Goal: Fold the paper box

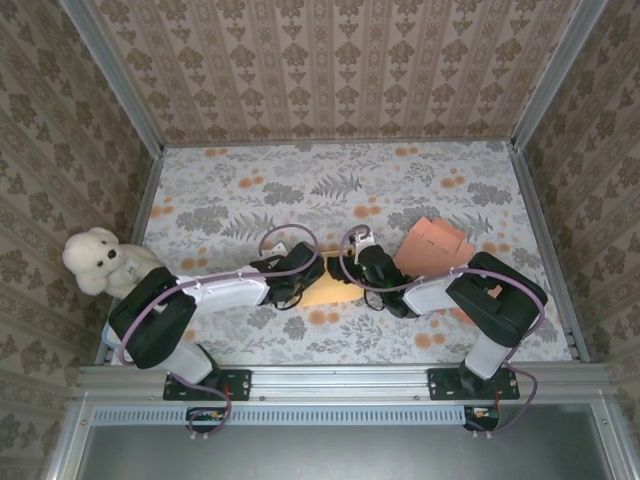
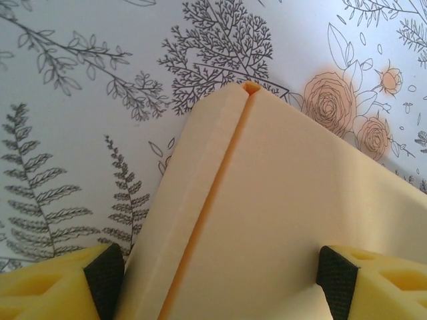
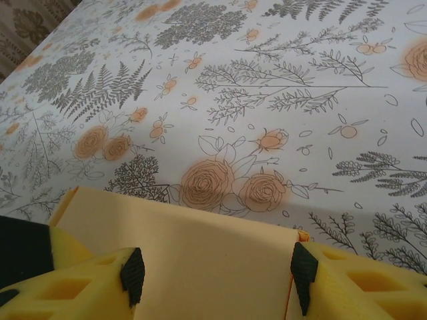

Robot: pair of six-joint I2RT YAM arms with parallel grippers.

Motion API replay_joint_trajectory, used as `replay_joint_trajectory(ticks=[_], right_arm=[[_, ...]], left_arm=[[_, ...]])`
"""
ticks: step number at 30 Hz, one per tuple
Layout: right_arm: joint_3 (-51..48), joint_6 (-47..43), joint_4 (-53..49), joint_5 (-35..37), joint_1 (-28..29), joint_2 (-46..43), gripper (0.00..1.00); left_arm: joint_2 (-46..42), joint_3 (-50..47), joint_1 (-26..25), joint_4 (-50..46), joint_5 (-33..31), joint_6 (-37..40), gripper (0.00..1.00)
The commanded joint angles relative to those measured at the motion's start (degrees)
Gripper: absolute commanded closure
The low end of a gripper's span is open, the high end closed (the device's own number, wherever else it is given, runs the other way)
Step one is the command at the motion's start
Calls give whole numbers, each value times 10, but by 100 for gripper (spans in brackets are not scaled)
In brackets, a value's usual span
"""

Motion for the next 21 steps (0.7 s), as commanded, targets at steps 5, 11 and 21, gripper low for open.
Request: replay_joint_trajectory(ticks=[5,11,21], right_arm=[[-36,47,-163,-66,9,-16,38],[-51,53,-168,-75,10,-14,38],[-54,83,-122,-86,24,42,42]], left_arm=[[49,29,51,-13,19,104,22],[54,60,67,-39,17,155,22],[100,64,70,-29,40,123,21]])
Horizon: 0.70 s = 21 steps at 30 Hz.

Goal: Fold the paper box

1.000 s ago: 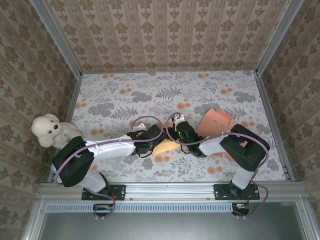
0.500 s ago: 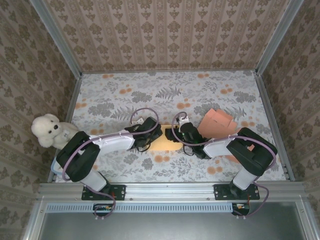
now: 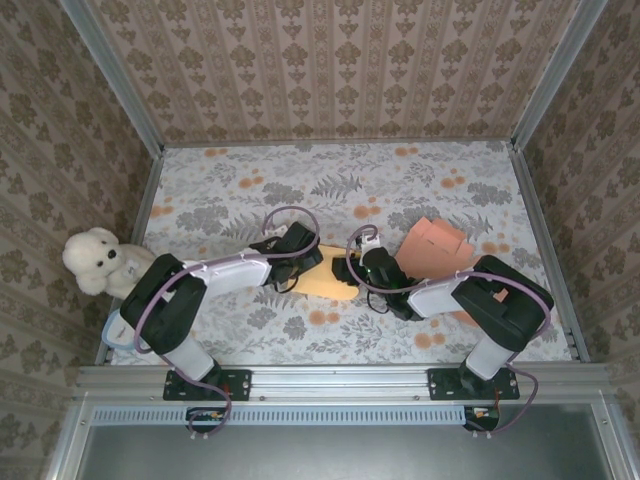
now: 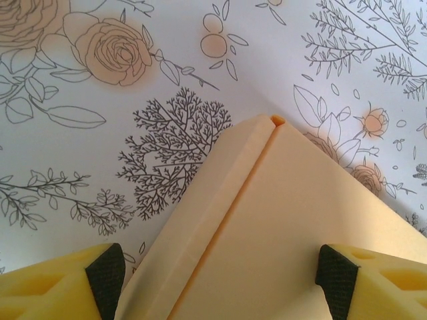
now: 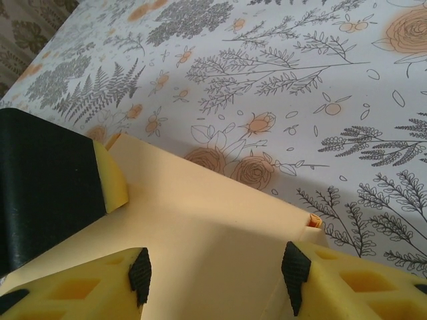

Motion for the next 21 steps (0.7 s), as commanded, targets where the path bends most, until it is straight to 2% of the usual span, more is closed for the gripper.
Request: replay_joint_trajectory(ticks=[1,9,14,21], right_arm=[[-32,43,-122,-77,27,59,42],[-40,64,-95,-38,44,72,44],[-37,67,-95,-29,54,77,43],[-37,75,-85,-22,62,91,44]], left_arm=[[50,-3,6,-21,16,-29,20],[67,-13,5,-21,47,-108,16],[67,14,6,-74,34,-93,12],[39,-7,7,-77,46,-103,8]])
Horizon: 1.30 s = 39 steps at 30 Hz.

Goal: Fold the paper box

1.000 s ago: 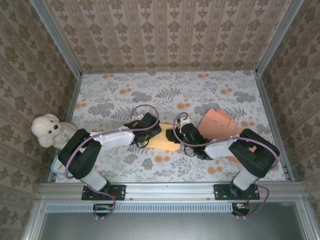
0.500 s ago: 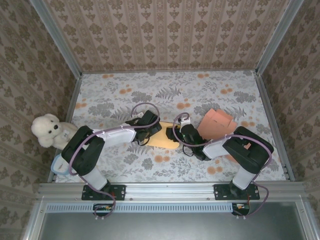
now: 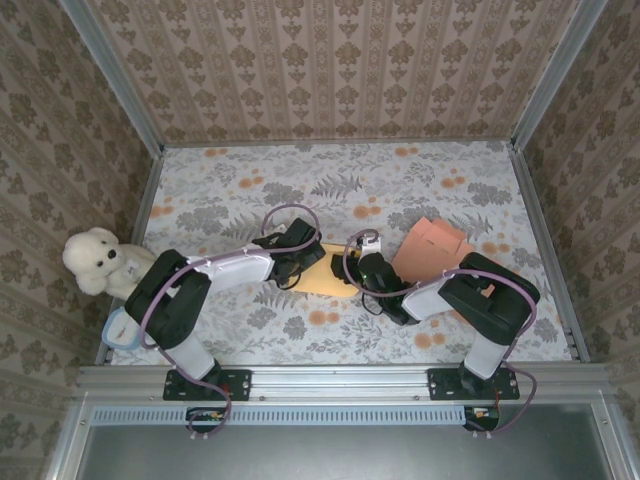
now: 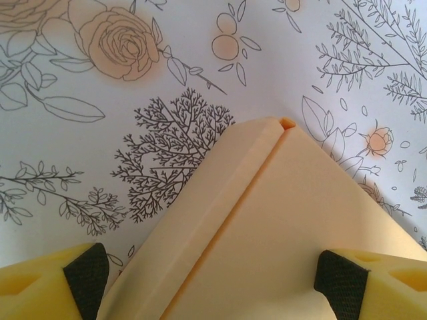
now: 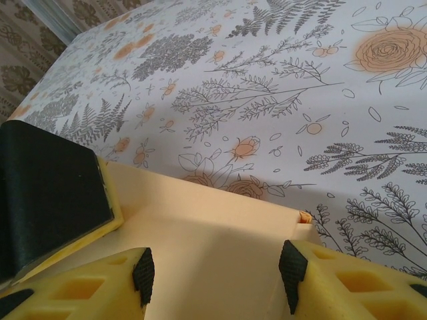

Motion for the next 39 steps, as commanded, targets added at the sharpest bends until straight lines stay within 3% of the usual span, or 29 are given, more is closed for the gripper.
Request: replay_joint_trajectory(ticks=[1,9,19,39], right_arm=[[-32,41,-153,-101,39,54,44],[-31,45,-155,-85,48,58,44],[-31,53,-153,-76,61,56,44],[-33,71,-146,-83,80,41,44]], left_arm=[[18,-30,2,-54,36,-41,8],[-35,-47,12,-93,11,-31,5],[-38,-60,-10,-80,40,-64,4],[-14,-142,-19,37,63,-151,9]])
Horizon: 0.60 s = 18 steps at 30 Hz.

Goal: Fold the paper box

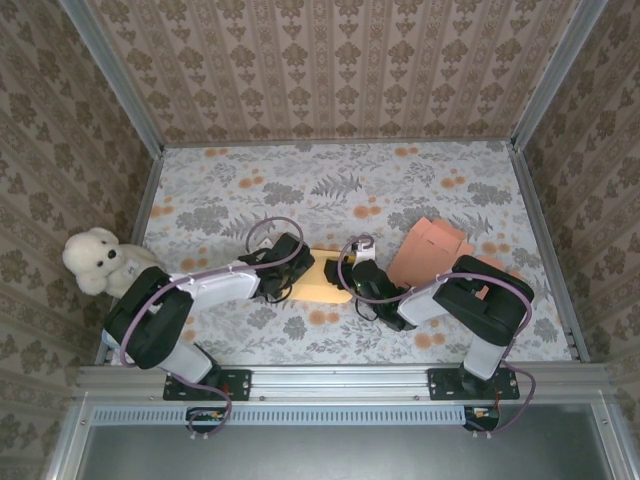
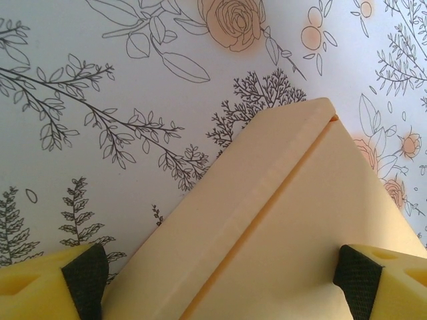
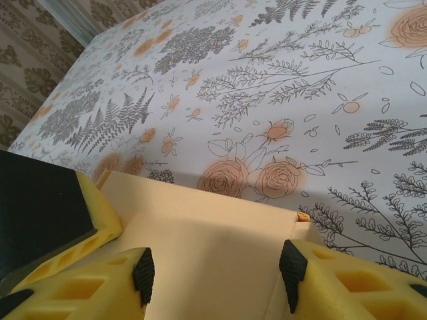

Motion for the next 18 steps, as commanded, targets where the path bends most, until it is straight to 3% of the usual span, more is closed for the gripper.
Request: replay_joint_trajectory(ticks=[1,7,14,18], right_arm=[[-35,37,-166,-105,40,28,44],[-35,11,-233,-89,41,-40,43],[-34,-30,-383,-19,64,-176,43],[-43,-38,-432,-14,72,-254,43]], left_arm=[[63,-36,-14,-7,67,-65,9],[72,-34,-11,-7,68,-55,10],[69,-38,-7,-7,68,-52,10],[69,-36,-7,-11,67,-49,11]])
